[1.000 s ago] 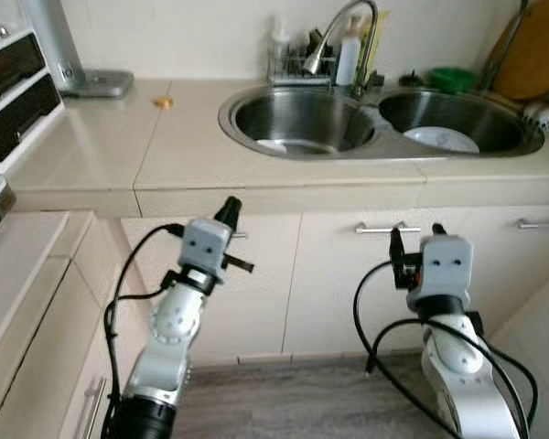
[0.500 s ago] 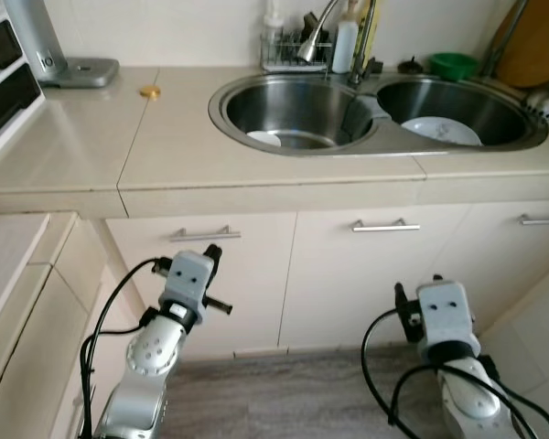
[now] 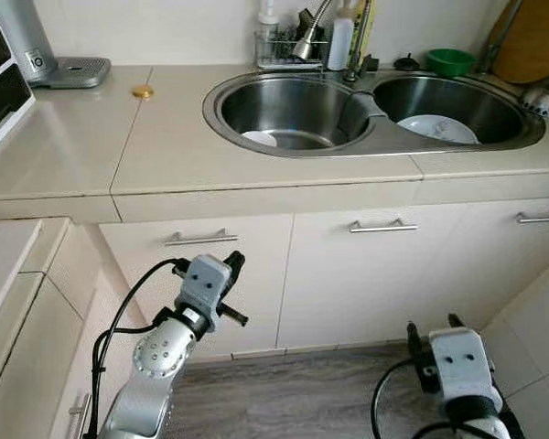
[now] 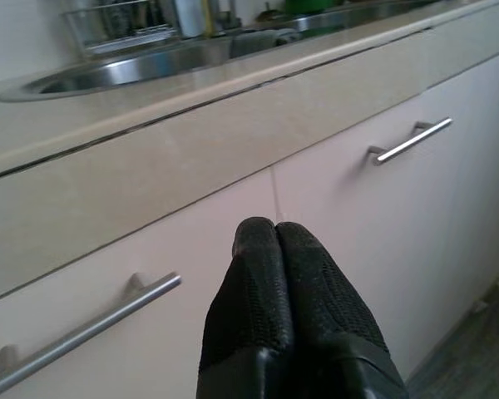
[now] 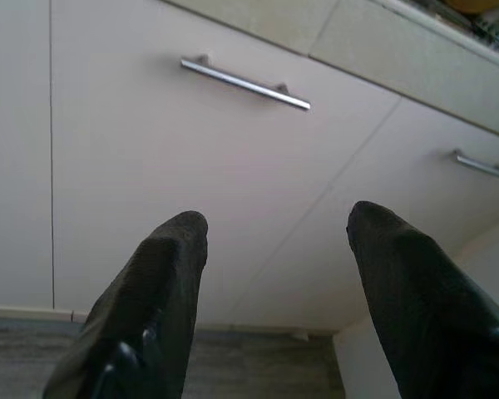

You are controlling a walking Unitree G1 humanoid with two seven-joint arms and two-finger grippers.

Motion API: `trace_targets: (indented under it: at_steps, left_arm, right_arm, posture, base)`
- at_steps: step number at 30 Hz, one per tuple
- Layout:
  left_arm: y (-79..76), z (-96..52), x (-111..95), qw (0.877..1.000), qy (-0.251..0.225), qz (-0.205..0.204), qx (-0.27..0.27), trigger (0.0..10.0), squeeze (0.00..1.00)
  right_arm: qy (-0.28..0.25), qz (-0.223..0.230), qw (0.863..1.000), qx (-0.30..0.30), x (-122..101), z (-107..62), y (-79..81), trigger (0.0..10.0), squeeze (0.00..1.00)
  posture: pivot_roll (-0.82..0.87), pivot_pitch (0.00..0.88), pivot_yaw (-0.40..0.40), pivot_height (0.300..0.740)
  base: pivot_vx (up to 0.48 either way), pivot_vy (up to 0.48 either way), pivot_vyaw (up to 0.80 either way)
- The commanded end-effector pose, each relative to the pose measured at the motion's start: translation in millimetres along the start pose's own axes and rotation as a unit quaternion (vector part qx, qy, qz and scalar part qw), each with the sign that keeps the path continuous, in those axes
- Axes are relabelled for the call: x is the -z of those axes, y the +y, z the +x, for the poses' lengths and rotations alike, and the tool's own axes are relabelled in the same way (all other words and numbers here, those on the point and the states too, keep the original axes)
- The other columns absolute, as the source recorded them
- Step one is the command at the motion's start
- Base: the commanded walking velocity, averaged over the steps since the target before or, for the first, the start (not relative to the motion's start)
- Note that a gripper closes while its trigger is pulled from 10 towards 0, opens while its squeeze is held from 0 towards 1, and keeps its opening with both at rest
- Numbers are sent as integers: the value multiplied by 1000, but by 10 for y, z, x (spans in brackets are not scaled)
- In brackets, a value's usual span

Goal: Kitchen organization

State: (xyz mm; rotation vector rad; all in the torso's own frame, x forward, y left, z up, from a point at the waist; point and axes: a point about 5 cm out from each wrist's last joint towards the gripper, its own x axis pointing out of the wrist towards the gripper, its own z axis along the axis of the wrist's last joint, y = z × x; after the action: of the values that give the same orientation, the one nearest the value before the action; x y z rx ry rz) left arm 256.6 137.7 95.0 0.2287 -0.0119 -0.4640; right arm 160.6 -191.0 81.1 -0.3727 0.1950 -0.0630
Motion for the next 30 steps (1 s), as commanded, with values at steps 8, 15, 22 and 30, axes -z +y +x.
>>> trace_targets:
  at_steps: [8,15,22,30]
  left_arm:
    - [3,-6,46,1000,22,4,3,10000,0]
    - [28,-8,48,1000,26,8,5,10000,0]
    - [38,-2,47,1000,27,9,7,10000,0]
    - [45,3,50,1000,25,10,6,10000,0]
  right_arm:
    - [-32,-13,999,-3,-78,134,3,10000,0]
    - [-85,-33,996,-5,-234,280,25,10000,0]
    - [-123,-44,991,-25,-325,360,86,10000,0]
    - [-120,-36,992,-23,-283,379,81,10000,0]
  posture:
    - [66,0,-23,740]
    - [79,0,-14,740]
    - [77,0,-8,740]
    - [84,0,-17,740]
  base:
    - [0,0,0]
    - [0,0,0]
    - [0,0,0]
    - [0,0,0]
